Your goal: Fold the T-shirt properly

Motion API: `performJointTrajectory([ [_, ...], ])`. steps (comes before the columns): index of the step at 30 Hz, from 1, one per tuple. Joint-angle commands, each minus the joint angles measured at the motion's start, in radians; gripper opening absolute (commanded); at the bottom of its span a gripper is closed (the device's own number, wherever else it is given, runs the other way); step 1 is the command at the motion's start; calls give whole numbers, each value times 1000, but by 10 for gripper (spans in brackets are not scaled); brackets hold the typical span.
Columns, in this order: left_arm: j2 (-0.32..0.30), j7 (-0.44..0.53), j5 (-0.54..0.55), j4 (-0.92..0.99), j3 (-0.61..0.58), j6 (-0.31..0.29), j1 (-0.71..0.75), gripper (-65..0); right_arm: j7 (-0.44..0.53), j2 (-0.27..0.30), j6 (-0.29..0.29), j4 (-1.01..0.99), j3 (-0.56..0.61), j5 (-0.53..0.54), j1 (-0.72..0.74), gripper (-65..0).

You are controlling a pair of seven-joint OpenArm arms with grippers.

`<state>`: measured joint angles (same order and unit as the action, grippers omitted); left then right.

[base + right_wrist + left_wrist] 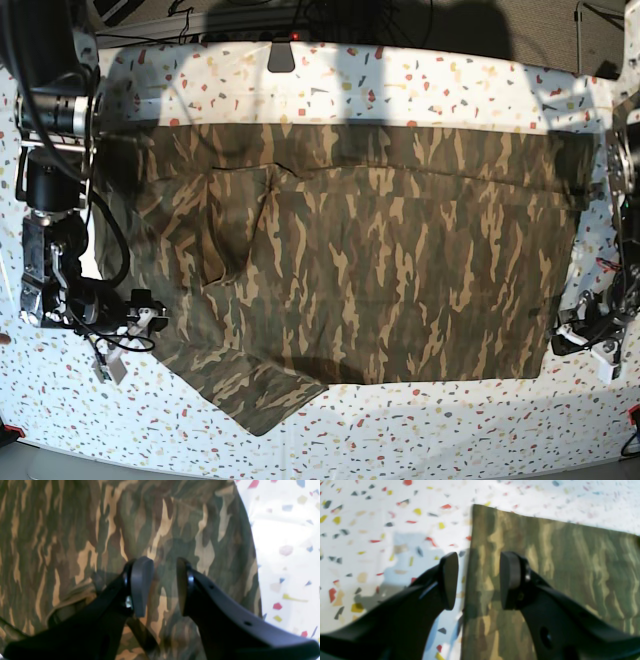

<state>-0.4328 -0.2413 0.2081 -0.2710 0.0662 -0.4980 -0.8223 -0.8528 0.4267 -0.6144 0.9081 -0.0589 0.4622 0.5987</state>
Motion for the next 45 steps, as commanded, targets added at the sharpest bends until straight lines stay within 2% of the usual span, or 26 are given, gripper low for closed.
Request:
performJointTrajectory([
  [1,-14,37,-21,29,2,-3,-51,-385,16,13,-6,12,-6,10,32,-444],
  [3,-15,98,-74,97,2,-3,-81,-385,28,14,-7,12,-6,9,32,-444],
  [5,-15,118,-89,116,2,-3,-93,-385,39,14,-7,12,-6,9,33,-444],
  [10,-20,70,-85,115,2,-6,-84,-385,0,14,-7,12,-6,9,30,-444],
  [13,-46,60,-56,114,2,-88,-72,-385,-1,16,-7,12,-6,9,30,-444],
  [14,-54,51,-34,114,2,-95,-72,-385,0,18,-7,12,-6,9,30,-444],
  [18,-73,48,37,114,2,-94,-75,-385,20,18,-7,12,-6,12,30,-444],
  [22,-76,24,34,114,2,-100,-60,-385,-2,5,-7,11,-6,12,30,-444],
  [25,-98,21,29,114,2,-200,-37,-385,-5,1,-12,11,-6,12,29,-444],
  [29,-154,-29,29,114,2,-200,-9,-385,-12,14,-84,15,-6,32,30,-445],
  [33,-219,-2,48,113,2,-200,34,-385,-54,14,-84,31,-6,71,30,-445],
  [35,-239,10,97,110,2,-200,58,-390,-56,14,-84,35,-6,72,30,-445],
  [41,-231,26,155,50,2,-200,121,-390,0,6,-84,35,-6,65,30,-446],
  [45,-196,26,211,-39,2,-200,159,-390,50,-26,-84,35,-6,42,30,-446],
])
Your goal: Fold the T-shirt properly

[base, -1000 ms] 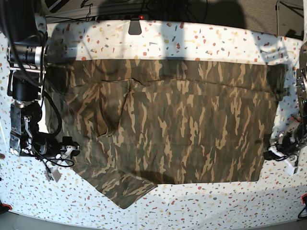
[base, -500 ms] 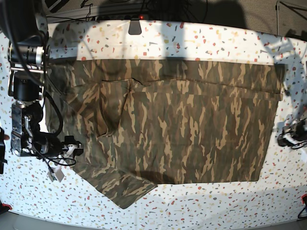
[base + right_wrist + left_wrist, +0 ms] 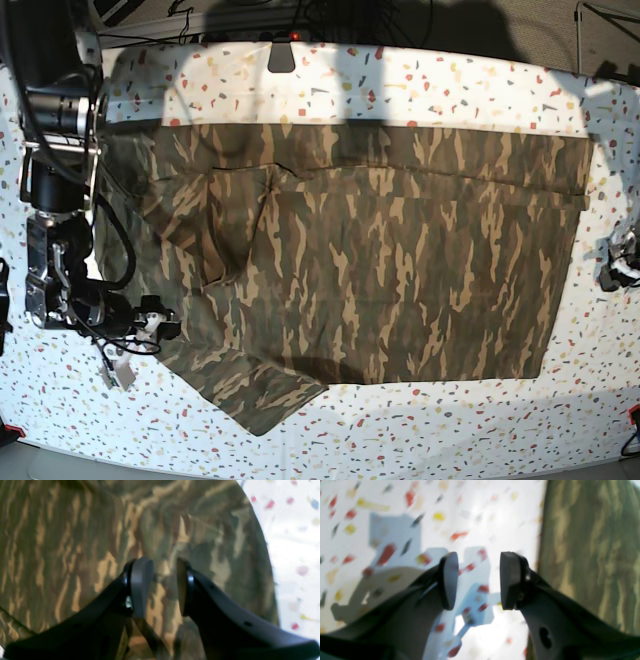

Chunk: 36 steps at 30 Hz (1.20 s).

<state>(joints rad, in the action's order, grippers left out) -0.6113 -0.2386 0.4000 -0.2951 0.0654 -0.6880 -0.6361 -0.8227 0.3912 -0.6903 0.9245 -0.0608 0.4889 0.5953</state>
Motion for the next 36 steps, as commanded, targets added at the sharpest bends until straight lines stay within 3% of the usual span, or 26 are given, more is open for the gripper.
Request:
performJointTrajectory([
  [1,-5,23,21,-39,3,-10,-18,-390,39,-4,-8,19,-4,-16,33,-446],
  [7,78,23,20,-202,3,-10,34,-446,188,-78,-8,18,-4,-176,32,-446],
  [15,134,22,25,-315,3,-10,100,-451,318,-95,-8,18,-4,-260,33,-446],
  [23,122,-66,138,-560,6,-10,280,-507,282,-92,-8,82,-4,-269,-56,-446],
  [27,112,-132,143,-826,14,-10,435,-507,256,-92,-8,314,-6,-239,-197,-446],
  [30,112,-177,141,-1022,59,44,565,-507,164,-92,-8,537,-31,-166,-319,-446],
  [32,112,-167,140,-1122,108,53,654,-507,115,-92,-8,665,-71,-127,-398,-446],
  [36,112,-94,139,-1255,245,52,818,-507,107,-92,-8,842,-188,-99,-560,-446],
])
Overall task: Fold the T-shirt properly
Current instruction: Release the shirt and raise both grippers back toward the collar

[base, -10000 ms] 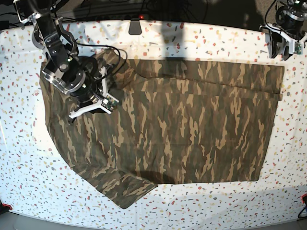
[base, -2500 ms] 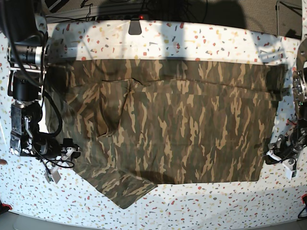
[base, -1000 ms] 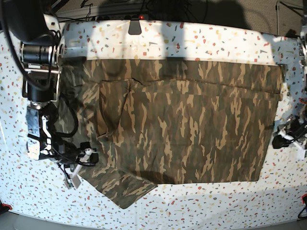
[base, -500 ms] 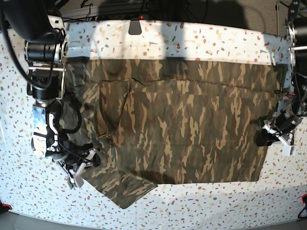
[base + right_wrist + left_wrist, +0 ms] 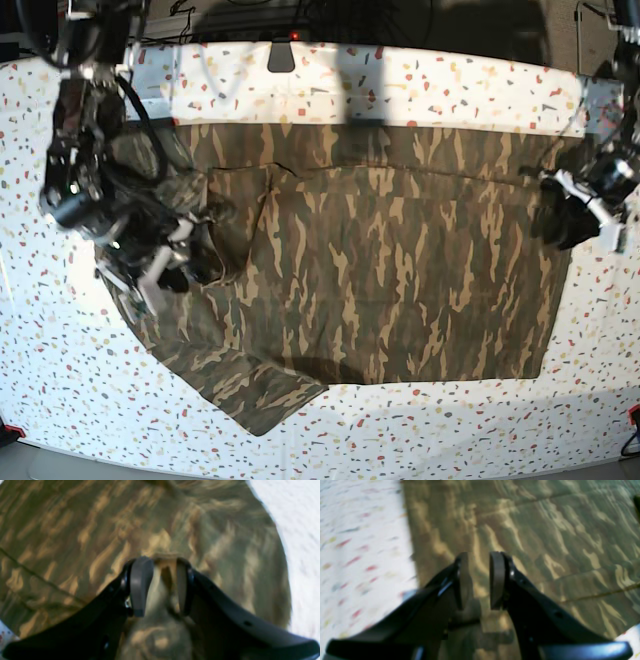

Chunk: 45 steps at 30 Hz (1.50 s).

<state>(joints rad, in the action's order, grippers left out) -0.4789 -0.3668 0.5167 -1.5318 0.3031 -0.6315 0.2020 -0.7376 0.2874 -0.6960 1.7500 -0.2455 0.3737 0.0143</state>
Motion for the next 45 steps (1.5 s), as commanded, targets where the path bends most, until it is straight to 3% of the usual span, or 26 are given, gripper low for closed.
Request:
performJointTrajectory([
  [1,-20,43,22,-40,40,-5,14,-507,22,11,-2,47,-31,29,-19,-446],
  [8,-20,53,-204,-89,101,-54,161,-458,32,12,-2,217,-108,35,-240,-446],
  [15,-20,53,-430,-90,102,-52,255,-397,35,12,-2,333,-108,-5,-391,-446],
  [18,-21,61,-529,-93,102,-50,280,-397,69,25,-2,347,-108,-85,-454,-446],
  [24,-36,199,-784,-94,102,-53,286,-394,182,81,-2,347,-108,-307,-570,-446],
  [30,-102,340,-879,-94,92,-53,285,-355,193,92,-2,346,-106,-375,-585,-446],
  [38,-158,331,-1055,-93,-128,-52,285,-354,199,92,-2,346,-107,-375,-585,-446],
  [42,-171,331,-1113,-93,-207,39,277,-354,199,92,-2,346,-107,-374,-584,-446],
  [45,-180,331,-1122,-93,-207,48,274,-354,200,92,-2,346,-107,-374,-584,-446],
])
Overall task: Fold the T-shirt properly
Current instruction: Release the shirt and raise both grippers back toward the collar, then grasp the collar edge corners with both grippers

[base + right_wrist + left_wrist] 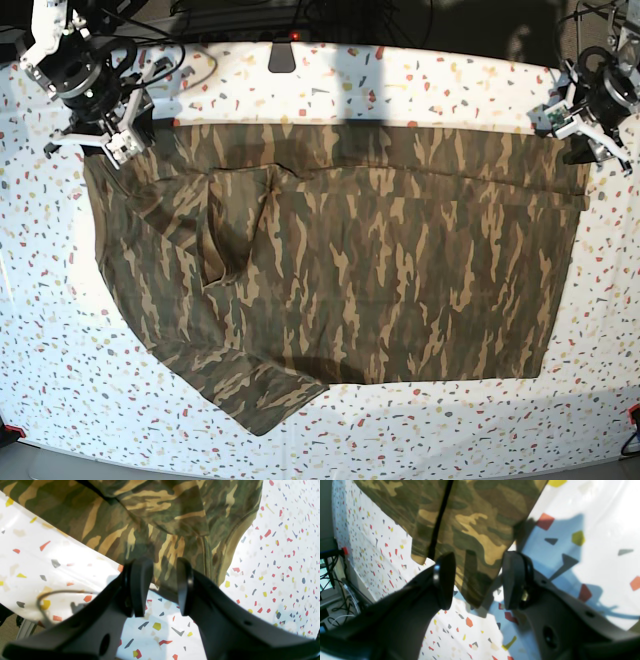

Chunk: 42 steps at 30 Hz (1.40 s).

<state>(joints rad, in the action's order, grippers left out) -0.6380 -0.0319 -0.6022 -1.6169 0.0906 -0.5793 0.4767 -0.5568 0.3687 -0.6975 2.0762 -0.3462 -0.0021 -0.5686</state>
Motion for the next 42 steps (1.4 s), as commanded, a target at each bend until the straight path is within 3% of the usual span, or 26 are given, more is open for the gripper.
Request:
performJointTrajectory([
  [1,-28,-3,0,-8,6,-3,0,-358,19,11,-1,21,-6,2,2,-446],
  [3,-38,0,0,-8,6,-4,0,-398,19,11,-1,20,-6,2,3,-446],
  [8,-43,1,0,-8,6,-4,0,-650,23,11,-1,21,-6,2,3,-446],
  [15,-43,3,1,-8,6,-3,0,-650,22,11,-1,21,-6,2,3,-446],
  [16,-43,3,0,-8,6,-3,0,-625,23,11,-1,21,-6,2,3,-446],
  [19,-43,2,0,-8,6,-3,3,-453,23,11,-1,21,-6,2,3,-446],
  [21,-42,3,0,-8,6,-3,3,-417,23,11,-1,21,-6,2,3,-446],
  [25,-42,27,0,-6,6,59,-5,-418,23,11,-1,21,-6,2,3,-446],
  [32,-41,34,0,70,6,60,-70,-423,22,11,-1,21,-6,2,3,-446],
  [35,-41,33,0,73,6,60,-74,-498,23,11,-1,21,-6,2,3,-446],
  [38,-41,34,1,73,6,59,-60,-637,22,11,-1,21,-6,2,3,-446],
  [42,-41,60,53,72,6,59,-41,-650,24,43,-1,20,-6,111,-11,-438],
])
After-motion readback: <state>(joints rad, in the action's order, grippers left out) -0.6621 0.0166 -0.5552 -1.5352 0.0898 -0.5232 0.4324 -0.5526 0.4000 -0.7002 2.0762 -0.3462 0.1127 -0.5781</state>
